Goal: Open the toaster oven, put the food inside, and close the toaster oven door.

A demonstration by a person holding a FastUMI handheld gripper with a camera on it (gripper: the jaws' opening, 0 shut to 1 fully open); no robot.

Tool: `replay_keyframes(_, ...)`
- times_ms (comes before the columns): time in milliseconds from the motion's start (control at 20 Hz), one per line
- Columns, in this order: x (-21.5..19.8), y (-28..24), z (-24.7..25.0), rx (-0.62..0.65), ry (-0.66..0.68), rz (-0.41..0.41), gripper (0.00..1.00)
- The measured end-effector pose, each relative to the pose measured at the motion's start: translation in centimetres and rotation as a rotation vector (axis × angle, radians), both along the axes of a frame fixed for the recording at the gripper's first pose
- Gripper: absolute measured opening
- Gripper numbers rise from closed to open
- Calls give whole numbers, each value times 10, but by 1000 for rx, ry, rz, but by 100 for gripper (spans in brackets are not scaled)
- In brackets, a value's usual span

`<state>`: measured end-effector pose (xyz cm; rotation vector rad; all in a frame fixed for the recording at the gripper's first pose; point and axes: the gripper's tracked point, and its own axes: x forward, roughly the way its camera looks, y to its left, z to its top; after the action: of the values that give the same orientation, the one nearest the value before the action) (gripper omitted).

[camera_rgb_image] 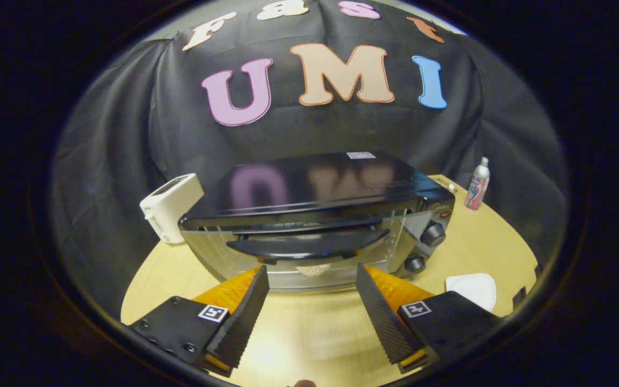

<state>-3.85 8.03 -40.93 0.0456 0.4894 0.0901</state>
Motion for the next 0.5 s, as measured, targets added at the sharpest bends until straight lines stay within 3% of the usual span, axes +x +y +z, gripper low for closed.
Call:
replay_keyframes(250, 2, -12, 31, -9, -44, -6, 100)
replay_keyframes(500, 6, -35, 121, -5, -194, -34, 100)
